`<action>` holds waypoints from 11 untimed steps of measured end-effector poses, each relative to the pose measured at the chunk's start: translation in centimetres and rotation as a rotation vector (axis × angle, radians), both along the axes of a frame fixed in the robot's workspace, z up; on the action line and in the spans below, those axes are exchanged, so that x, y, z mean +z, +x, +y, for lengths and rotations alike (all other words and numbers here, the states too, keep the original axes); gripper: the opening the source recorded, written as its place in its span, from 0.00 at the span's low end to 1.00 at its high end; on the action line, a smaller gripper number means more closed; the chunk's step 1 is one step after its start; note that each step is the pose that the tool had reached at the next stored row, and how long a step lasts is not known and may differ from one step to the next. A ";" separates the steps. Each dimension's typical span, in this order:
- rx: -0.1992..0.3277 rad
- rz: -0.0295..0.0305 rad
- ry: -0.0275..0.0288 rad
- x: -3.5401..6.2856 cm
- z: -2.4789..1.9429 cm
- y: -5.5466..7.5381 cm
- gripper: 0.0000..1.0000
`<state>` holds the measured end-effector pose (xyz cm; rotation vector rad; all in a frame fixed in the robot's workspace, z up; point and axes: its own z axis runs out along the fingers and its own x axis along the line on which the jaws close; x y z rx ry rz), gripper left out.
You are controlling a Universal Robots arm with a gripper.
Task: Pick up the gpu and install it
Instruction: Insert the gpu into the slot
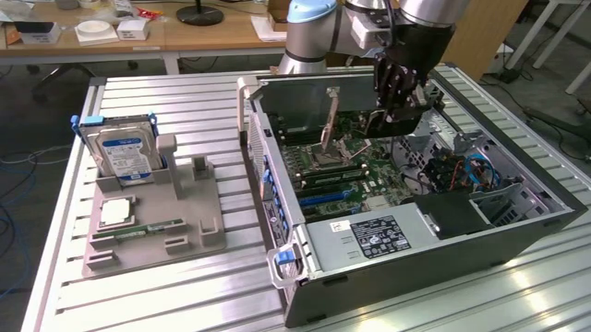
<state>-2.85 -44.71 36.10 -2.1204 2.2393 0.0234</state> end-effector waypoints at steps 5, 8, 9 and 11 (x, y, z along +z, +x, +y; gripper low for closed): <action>0.020 0.0054 -0.0001 -0.45 -0.03 -0.3 0.26; 0.027 0.0055 -0.0001 -0.79 -0.03 -1.2 0.26; 0.028 0.0055 -0.0002 -0.86 -0.03 -1.6 0.26; 0.029 0.0054 -0.0002 -0.99 -0.03 -2.2 0.26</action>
